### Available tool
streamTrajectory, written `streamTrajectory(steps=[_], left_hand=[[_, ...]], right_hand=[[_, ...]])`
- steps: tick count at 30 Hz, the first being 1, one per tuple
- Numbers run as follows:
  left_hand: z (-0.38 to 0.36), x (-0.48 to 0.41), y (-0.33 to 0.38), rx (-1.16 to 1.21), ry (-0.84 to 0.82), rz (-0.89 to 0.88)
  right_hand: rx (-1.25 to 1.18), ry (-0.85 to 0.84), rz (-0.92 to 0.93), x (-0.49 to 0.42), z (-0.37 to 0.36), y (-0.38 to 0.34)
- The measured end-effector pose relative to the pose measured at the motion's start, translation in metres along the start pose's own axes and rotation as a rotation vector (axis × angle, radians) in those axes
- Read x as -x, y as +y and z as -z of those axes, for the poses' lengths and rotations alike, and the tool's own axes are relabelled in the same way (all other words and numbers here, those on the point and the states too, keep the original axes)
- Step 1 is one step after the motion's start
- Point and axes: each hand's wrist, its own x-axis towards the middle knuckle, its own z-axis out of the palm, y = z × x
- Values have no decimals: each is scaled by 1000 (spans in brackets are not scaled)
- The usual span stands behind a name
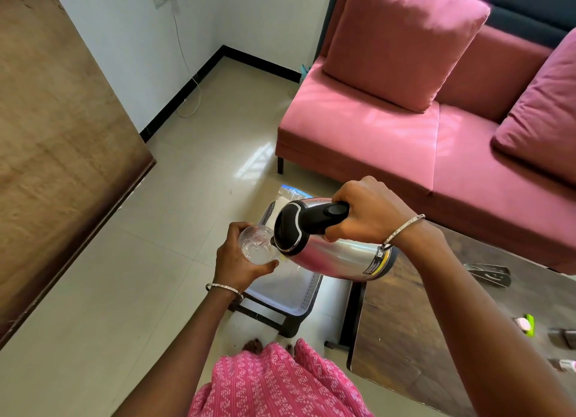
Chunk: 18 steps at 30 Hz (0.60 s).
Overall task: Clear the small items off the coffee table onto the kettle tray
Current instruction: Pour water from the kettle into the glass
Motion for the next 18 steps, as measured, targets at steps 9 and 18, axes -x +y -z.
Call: streamTrajectory(steps=[9,18], left_hand=[[1,-2,0,11,1,3],[-3,-5,2,4,-3,-2]], right_hand=[[22,2,1,-3,1,0],[27,-2,0,-6,-1,5]])
